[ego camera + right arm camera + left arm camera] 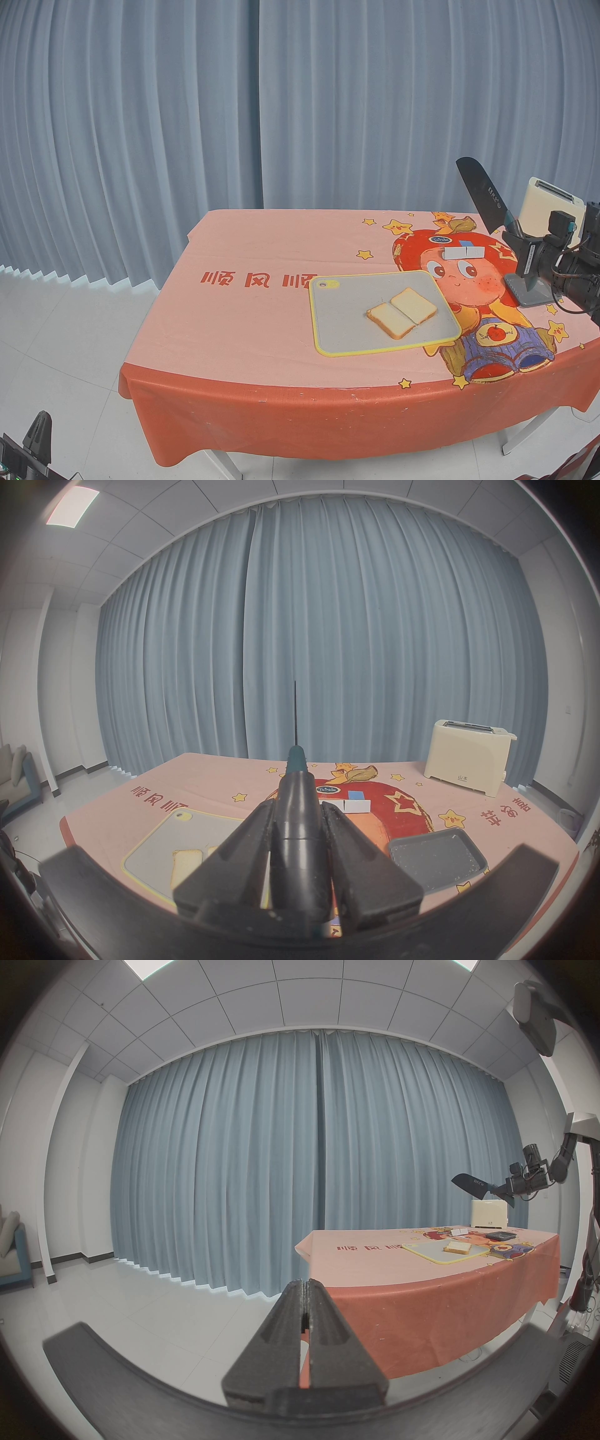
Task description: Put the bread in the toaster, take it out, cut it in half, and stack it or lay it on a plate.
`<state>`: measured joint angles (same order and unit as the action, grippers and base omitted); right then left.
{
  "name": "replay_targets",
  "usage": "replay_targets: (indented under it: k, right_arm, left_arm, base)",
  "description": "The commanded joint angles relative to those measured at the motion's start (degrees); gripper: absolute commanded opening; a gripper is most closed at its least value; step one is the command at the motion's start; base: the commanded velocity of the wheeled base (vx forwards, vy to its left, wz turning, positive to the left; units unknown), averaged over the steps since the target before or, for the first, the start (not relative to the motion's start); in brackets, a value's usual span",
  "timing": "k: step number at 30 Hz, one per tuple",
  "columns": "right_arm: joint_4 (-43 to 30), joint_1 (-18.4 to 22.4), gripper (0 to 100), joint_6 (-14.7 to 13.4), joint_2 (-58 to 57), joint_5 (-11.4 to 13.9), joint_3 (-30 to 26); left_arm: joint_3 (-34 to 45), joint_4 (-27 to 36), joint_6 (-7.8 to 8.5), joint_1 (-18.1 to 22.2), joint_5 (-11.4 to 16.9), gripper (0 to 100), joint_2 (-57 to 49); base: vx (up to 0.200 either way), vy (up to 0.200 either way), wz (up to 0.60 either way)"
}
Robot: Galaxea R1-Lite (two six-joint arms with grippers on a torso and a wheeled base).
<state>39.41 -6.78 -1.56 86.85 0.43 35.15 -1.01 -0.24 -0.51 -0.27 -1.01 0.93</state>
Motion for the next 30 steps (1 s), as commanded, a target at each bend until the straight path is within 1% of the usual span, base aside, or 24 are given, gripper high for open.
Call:
replay_targets:
  k: [1,14,30]
  right_arm:
    - [0.05,0.1,0,-0.02,0.61,0.1,0.1]
    - [0.05,1.42,0,-0.02,0.87,0.28,0.36]
    - [0.4,2.65,0,0.33,6.49,0.1,0.45]
  left_arm:
    - [1.01,-0.02,-0.02,0.0,-0.04,0,-0.05]
    - [1.01,-0.02,-0.02,-0.08,-0.04,0,-0.05]
    - [1.01,-0.02,-0.02,0.0,-0.04,0,-0.05]
  base:
    - [0.0,0.0,0.0]
    - [0.0,0.0,0.0]
    - [0.0,0.0,0.0]
